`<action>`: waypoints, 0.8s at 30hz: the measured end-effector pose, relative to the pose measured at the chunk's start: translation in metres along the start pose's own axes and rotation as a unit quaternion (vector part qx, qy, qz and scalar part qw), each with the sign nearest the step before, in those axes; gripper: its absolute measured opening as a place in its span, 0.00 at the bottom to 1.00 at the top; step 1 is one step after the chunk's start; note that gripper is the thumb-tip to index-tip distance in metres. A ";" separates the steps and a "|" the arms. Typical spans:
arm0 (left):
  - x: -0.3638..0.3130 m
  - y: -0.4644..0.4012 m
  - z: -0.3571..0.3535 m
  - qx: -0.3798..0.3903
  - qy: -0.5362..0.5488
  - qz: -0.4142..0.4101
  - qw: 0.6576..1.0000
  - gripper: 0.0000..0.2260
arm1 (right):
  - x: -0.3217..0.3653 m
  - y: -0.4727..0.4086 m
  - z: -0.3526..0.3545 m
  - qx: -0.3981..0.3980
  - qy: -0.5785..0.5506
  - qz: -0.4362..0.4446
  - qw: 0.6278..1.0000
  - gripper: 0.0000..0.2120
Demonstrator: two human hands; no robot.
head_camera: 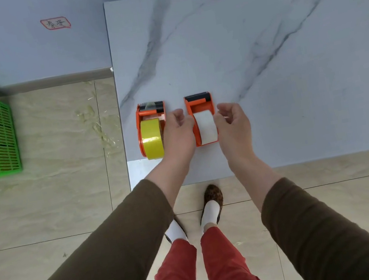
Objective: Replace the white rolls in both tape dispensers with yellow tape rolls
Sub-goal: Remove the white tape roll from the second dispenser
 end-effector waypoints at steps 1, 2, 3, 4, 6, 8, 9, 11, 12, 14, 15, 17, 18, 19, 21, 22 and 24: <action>0.004 -0.003 -0.006 0.015 0.000 0.048 0.999 0.18 | -0.006 -0.003 0.003 0.014 0.007 -0.020 1.000 0.12; 0.006 -0.004 -0.009 0.027 -0.003 0.086 0.996 0.19 | -0.011 -0.004 0.004 0.034 0.014 -0.040 0.999 0.13; 0.008 -0.006 -0.012 0.036 -0.007 0.109 0.993 0.19 | -0.016 -0.005 0.005 0.057 0.017 -0.058 0.997 0.12; 0.011 -0.010 -0.014 0.043 -0.008 0.123 0.991 0.19 | -0.020 -0.006 0.006 0.079 0.017 -0.074 0.994 0.11; 0.019 -0.018 -0.017 0.058 0.005 0.145 0.988 0.18 | -0.026 -0.006 0.006 0.111 0.019 -0.090 0.990 0.07; 0.019 -0.018 -0.020 0.072 0.018 0.141 0.987 0.11 | -0.029 -0.005 0.006 0.117 0.028 -0.080 0.990 0.05; 0.017 -0.015 -0.020 0.079 0.018 0.132 0.988 0.09 | -0.030 -0.006 0.006 0.111 0.032 -0.068 0.991 0.05; 0.015 -0.013 -0.020 0.090 0.026 0.109 0.990 0.10 | -0.030 -0.005 0.006 0.098 0.033 -0.046 0.994 0.05; 0.015 -0.012 -0.018 0.098 0.037 0.101 0.989 0.10 | -0.029 -0.005 0.007 0.093 0.032 -0.038 0.994 0.05; 0.016 -0.012 -0.015 0.109 0.054 0.090 0.988 0.10 | -0.029 -0.004 0.010 0.083 0.036 -0.023 0.996 0.05; 0.017 -0.011 -0.013 0.111 0.061 0.088 0.988 0.10 | -0.029 -0.003 0.012 0.081 0.039 -0.018 0.996 0.05; 0.019 -0.011 -0.012 0.110 0.072 0.080 0.988 0.10 | -0.029 -0.002 0.015 0.079 0.037 -0.015 0.996 0.04; 0.020 -0.012 -0.011 0.111 0.076 0.081 0.988 0.10 | -0.029 -0.001 0.016 0.075 0.035 -0.015 0.996 0.04; 0.020 -0.012 -0.011 0.109 0.078 0.083 0.987 0.09 | -0.030 -0.001 0.017 0.069 0.035 -0.014 0.997 0.04; 0.020 -0.012 -0.012 0.105 0.075 0.086 0.988 0.11 | -0.031 -0.003 0.020 0.059 0.033 -0.009 0.998 0.05; 0.020 -0.012 -0.013 0.104 0.073 0.087 0.988 0.11 | -0.030 -0.004 0.021 0.056 0.032 -0.008 0.998 0.05; 0.021 -0.013 -0.014 0.103 0.068 0.087 0.988 0.11 | -0.030 -0.006 0.024 0.047 0.034 -0.007 0.998 0.04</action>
Point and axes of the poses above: each hand's wrist, its own y-axis away from the middle knuckle, its own z-axis out of the back of the hand, x = y × z, the point moved 1 cm from there along -y, towards the middle knuckle, and after that the axes turned 6 degrees about z, right-handed, at the moved point
